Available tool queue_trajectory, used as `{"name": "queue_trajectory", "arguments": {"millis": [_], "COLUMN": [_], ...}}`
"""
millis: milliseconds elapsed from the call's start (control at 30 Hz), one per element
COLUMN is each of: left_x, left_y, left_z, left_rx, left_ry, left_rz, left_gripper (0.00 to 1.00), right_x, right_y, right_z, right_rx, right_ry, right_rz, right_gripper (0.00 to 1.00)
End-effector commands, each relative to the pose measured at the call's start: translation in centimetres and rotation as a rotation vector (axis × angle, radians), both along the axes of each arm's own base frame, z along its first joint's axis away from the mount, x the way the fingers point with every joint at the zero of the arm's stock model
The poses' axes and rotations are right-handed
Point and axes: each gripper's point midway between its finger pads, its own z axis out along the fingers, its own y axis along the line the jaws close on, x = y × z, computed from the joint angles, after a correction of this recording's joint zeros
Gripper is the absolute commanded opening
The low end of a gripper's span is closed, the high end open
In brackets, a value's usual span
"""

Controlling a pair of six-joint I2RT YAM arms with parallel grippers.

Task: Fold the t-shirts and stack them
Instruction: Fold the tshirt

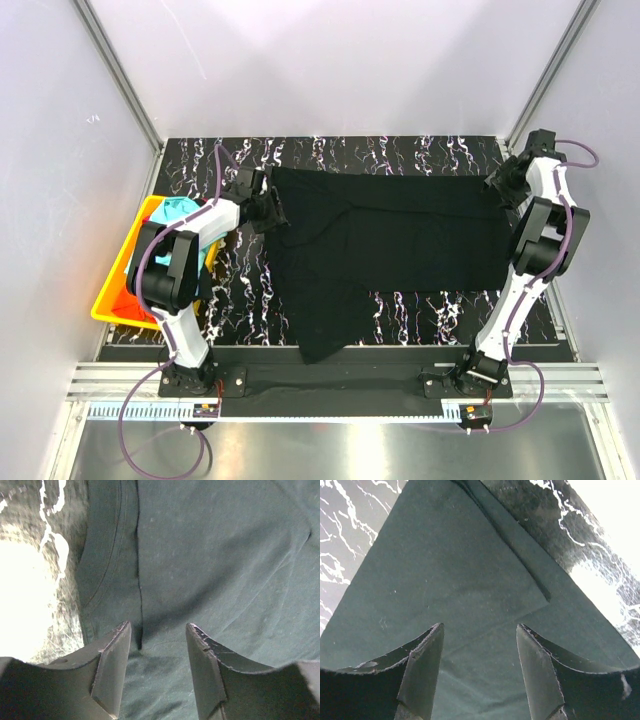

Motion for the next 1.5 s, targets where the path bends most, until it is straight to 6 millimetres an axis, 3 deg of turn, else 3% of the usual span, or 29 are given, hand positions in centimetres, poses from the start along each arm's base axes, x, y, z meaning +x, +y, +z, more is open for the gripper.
{"name": "queue_trajectory", "arguments": {"millis": [0,67,367,600,800,900,1033,1133,1200,1300,1467], "left_x": [-0.6,-0.9,-1.8,-1.8,-1.5,-1.6,-2.2,-2.1,-2.0,-1.6,-1.0], "left_y": [-0.5,-0.7,-1.0,-2.1,-2.1,-1.6,-1.7,-2.3,-2.5,-2.6,-2.9], "left_z": [0.4,0.3,-0.5,0.0,0.2,0.0,-0.9,-1.2,-1.1,-0.6,0.5], "left_rx": [-0.045,-0.057,-0.076,-0.123,-0.122,-0.096,-0.102,-0.125,-0.134,-0.144,-0.155], "left_ry": [0.006,0.015,0.051,0.048,0.050,0.060,0.095,0.108,0.104,0.082,0.053], "left_rz": [-0.018,-0.025,-0.031,-0.056,-0.055,-0.046,-0.047,-0.062,-0.062,-0.070,-0.087], "left_gripper": [0.50,0.47,0.49,0.35,0.38,0.48,0.47,0.34,0.20,0.13,0.00], "right_x": [0.3,0.1,-0.2,-0.7,-1.0,-0.8,-0.9,-1.0,-1.0,-1.3,-2.2], "right_y": [-0.1,-0.1,0.0,-0.7,-1.3,-1.3,-1.4,-1.4,-1.4,-1.7,-2.3], "right_z": [4.2,4.0,3.0,1.5,0.8,0.8,0.4,-0.4,-0.7,-1.1,-1.7], "right_rx": [-0.023,-0.020,-0.004,0.025,0.034,0.042,0.045,0.067,0.078,0.083,0.094], "right_ry": [-0.099,-0.094,-0.080,-0.052,-0.039,-0.044,-0.036,-0.023,-0.023,-0.014,0.005], "right_rz": [0.024,0.023,0.023,-0.017,-0.041,-0.043,-0.051,-0.065,-0.067,-0.090,-0.124], "right_gripper": [0.67,0.67,0.67,0.67,0.67,0.67,0.67,0.61,0.47,0.35,0.36]}}
